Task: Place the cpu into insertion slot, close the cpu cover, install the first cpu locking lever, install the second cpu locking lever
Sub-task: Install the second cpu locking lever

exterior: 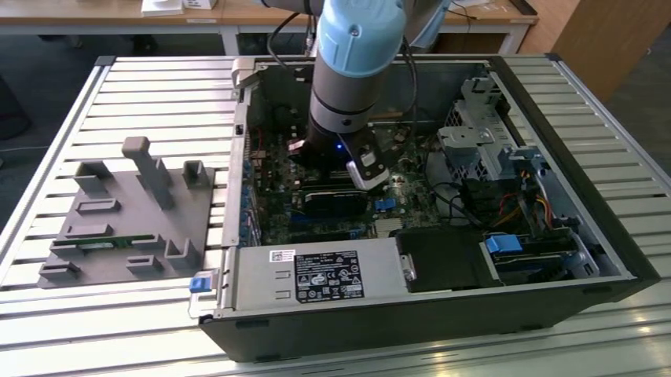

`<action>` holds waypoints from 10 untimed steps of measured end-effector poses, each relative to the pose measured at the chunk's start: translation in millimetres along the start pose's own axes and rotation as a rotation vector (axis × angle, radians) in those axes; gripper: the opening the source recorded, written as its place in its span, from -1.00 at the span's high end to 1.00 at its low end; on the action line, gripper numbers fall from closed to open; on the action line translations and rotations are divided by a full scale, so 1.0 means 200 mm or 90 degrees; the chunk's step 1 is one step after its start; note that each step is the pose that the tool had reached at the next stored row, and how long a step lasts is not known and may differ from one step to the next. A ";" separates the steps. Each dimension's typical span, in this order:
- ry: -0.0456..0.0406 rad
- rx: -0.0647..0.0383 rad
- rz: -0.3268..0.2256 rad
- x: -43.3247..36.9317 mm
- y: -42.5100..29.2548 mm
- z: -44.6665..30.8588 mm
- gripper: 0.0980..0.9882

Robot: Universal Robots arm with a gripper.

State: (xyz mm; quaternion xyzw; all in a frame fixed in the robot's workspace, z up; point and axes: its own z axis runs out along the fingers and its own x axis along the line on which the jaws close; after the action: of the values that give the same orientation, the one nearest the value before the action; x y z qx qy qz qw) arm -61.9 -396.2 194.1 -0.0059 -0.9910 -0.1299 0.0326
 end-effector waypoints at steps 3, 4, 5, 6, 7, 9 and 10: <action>0.0001 -0.004 0.000 0.010 -0.001 0.005 0.98; 0.0000 -0.006 0.000 0.013 -0.002 0.008 0.98; 0.0001 -0.007 0.000 0.014 -0.002 0.010 0.98; 0.0001 -0.008 -0.001 0.015 -0.003 0.013 0.98; 0.0002 -0.010 -0.001 0.016 -0.004 0.016 0.98; 0.0003 -0.013 -0.001 0.018 -0.006 0.021 0.98; 0.0005 -0.017 -0.001 0.019 -0.007 0.025 0.98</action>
State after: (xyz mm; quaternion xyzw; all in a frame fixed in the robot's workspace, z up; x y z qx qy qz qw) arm -66.1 -396.2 189.2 -0.0054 -0.9892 -0.1429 0.0327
